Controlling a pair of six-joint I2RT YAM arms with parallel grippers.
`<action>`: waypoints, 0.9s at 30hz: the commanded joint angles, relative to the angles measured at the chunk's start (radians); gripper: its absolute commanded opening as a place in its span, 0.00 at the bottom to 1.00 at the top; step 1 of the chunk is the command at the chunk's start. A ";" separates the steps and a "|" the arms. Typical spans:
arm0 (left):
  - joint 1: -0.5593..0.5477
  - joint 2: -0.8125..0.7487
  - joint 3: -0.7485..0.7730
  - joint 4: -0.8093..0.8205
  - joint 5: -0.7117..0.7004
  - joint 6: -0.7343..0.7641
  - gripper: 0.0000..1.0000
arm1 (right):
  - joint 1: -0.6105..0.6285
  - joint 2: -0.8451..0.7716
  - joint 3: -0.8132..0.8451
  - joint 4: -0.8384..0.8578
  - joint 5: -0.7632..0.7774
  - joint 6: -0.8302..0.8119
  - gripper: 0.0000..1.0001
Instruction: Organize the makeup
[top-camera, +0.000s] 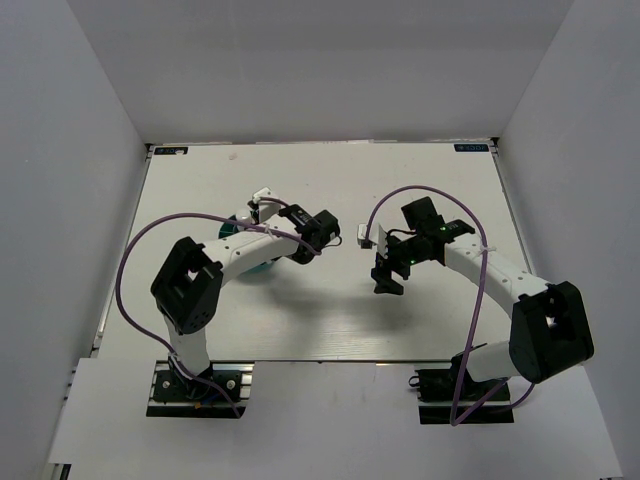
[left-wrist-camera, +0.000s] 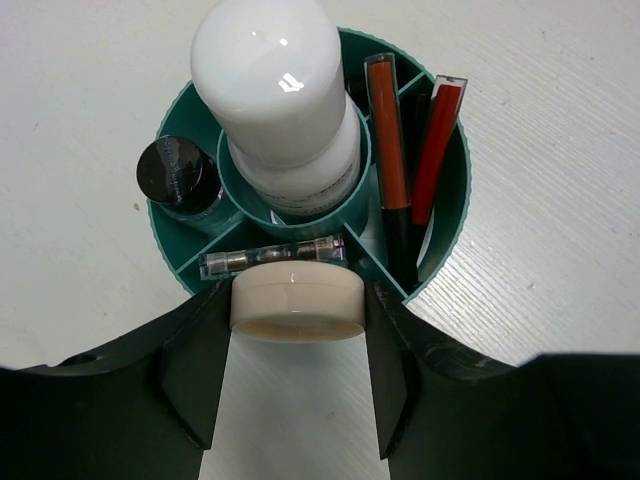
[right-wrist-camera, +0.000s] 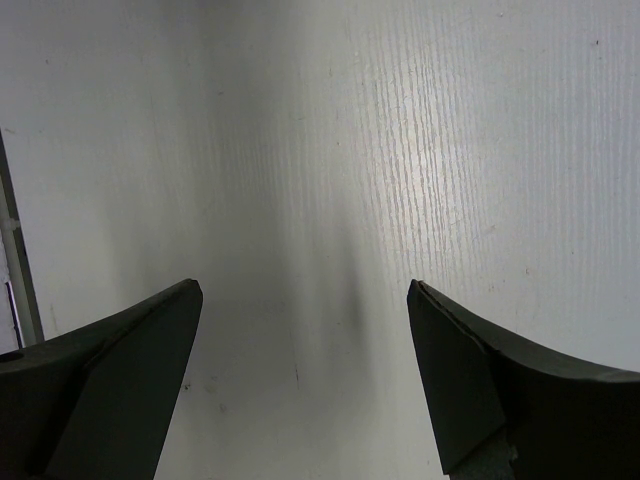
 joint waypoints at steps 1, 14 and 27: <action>0.005 -0.026 -0.018 0.007 -0.049 -0.046 0.00 | -0.001 0.004 0.034 -0.011 -0.003 -0.004 0.89; 0.005 0.003 -0.023 0.009 -0.042 -0.072 0.08 | 0.001 0.004 0.029 -0.008 -0.004 -0.004 0.89; -0.004 0.008 0.009 -0.002 -0.025 -0.074 0.67 | 0.001 0.004 0.025 -0.007 -0.004 -0.006 0.89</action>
